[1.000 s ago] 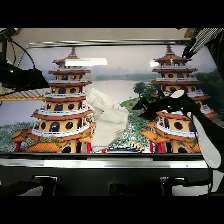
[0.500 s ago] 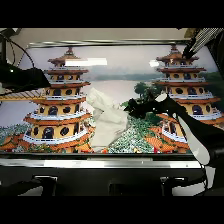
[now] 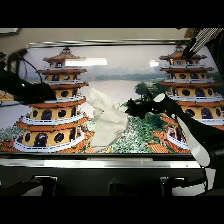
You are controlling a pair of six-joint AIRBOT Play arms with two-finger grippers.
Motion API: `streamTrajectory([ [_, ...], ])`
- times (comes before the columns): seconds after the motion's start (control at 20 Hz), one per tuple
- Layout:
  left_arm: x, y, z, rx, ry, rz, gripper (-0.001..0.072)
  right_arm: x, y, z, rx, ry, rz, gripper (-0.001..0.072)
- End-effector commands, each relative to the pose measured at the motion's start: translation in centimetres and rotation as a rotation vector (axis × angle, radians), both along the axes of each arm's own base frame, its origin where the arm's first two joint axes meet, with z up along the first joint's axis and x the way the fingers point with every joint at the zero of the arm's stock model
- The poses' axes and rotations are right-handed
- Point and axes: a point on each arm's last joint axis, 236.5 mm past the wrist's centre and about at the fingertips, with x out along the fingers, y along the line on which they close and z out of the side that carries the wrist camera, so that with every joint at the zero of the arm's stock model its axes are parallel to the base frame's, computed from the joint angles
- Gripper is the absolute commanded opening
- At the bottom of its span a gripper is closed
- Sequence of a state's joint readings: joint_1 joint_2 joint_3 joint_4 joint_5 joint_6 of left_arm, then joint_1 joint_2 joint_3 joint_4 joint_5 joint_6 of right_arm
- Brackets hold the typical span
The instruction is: Fold the clothes and pants, and hang the long-sleeved shirts on hangers.
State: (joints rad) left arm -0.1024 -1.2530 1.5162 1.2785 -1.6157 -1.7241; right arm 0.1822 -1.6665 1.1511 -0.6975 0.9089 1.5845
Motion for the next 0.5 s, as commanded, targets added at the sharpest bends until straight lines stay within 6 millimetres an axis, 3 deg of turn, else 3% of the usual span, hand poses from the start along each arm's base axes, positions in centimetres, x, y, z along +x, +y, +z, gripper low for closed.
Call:
streamTrajectory([
  [0.0,-3.1,-4.1,-6.8,-0.202,0.089,-0.038,0.0609,-1.8,-0.4,0.2,-0.039,0.019,0.082,0.0032],
  [0.1,-5.4,-6.9,-10.9,-0.350,0.138,-0.054,0.0609,-2.6,-0.5,0.8,-0.047,0.024,0.115,0.0032],
  [0.25,-7.5,-8.1,-15.7,-0.433,0.166,-0.009,0.0609,-3.0,-0.6,1.8,-0.050,0.013,0.134,0.0032],
  [0.45,-8.4,-8.4,-18.4,-0.465,0.139,0.021,0.0608,-3.7,-0.4,2.7,-0.040,0.018,0.156,0.0032],
])
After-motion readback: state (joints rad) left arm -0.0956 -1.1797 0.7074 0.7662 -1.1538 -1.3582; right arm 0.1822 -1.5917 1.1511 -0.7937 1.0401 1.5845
